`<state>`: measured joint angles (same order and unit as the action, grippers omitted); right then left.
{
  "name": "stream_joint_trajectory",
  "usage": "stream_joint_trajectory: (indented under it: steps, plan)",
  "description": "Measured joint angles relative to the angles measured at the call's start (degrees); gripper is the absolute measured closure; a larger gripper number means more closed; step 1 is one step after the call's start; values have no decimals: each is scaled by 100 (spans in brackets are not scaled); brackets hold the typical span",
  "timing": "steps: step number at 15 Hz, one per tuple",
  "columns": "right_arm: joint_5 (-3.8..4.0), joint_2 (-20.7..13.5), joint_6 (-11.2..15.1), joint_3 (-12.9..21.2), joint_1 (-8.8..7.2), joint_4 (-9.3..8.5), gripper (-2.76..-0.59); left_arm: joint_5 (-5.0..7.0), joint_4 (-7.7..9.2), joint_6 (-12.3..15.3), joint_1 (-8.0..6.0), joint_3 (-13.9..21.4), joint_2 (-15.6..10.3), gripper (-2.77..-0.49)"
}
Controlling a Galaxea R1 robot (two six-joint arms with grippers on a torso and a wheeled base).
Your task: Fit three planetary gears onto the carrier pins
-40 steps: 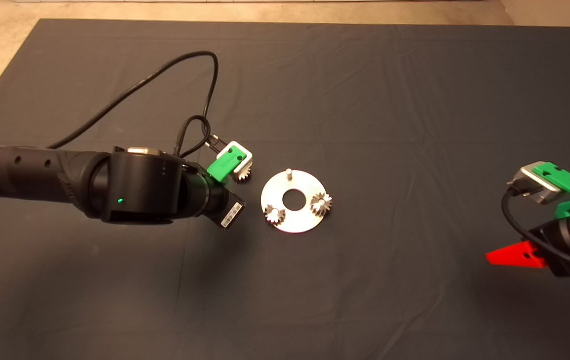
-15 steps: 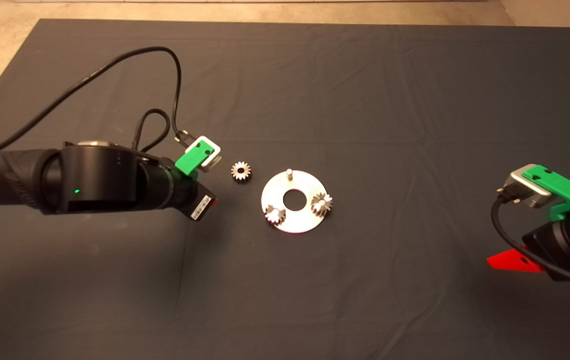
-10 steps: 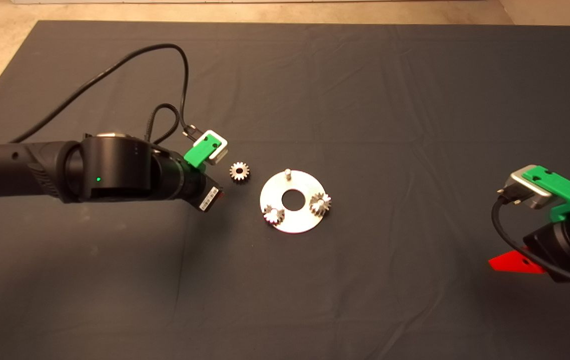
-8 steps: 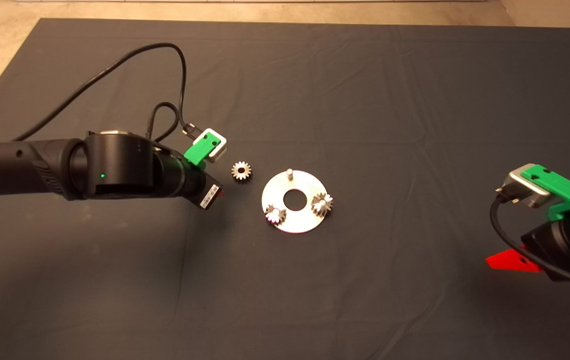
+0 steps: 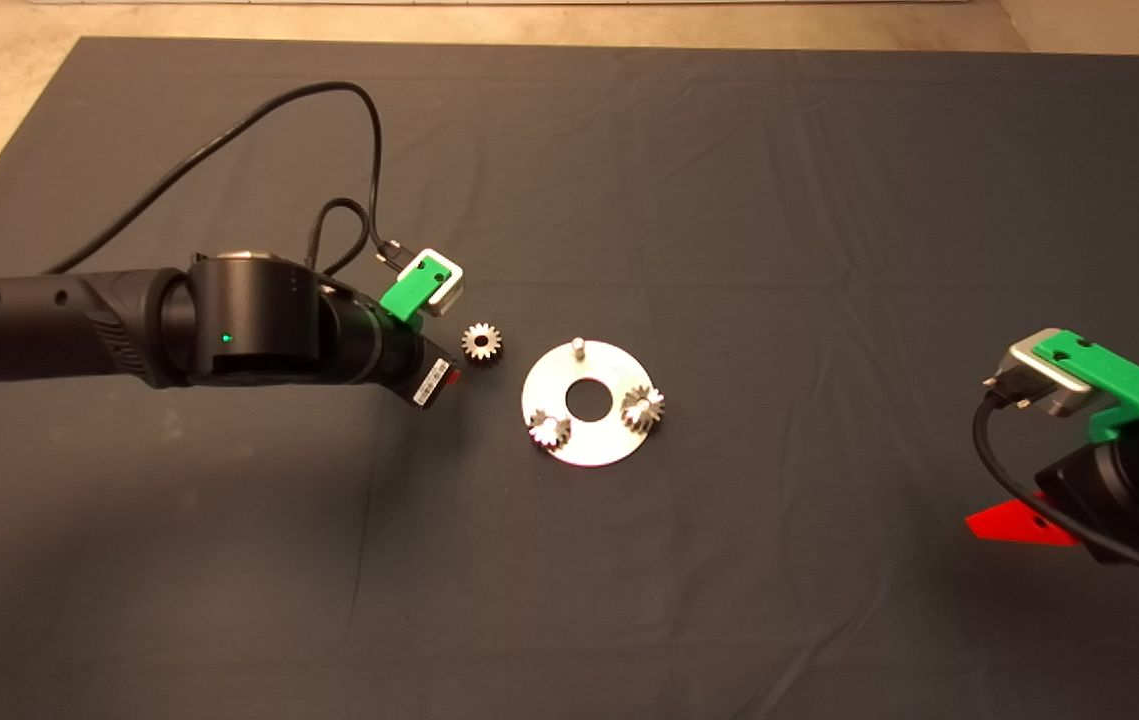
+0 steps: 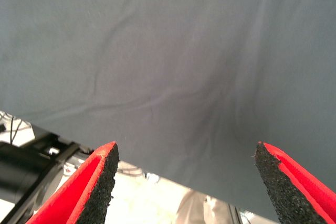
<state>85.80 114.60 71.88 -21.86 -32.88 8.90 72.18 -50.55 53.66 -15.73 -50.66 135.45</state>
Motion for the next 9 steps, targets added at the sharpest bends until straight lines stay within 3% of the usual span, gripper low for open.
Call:
stream_joint_trajectory:
  steps: [3,9]
  plan:
    - [-13,3,-2,0,0,0,-192,-58,0,50,2,-91,69,-146]
    - [-13,2,-2,0,0,0,-191,-301,-2,53,33,-285,217,-146]
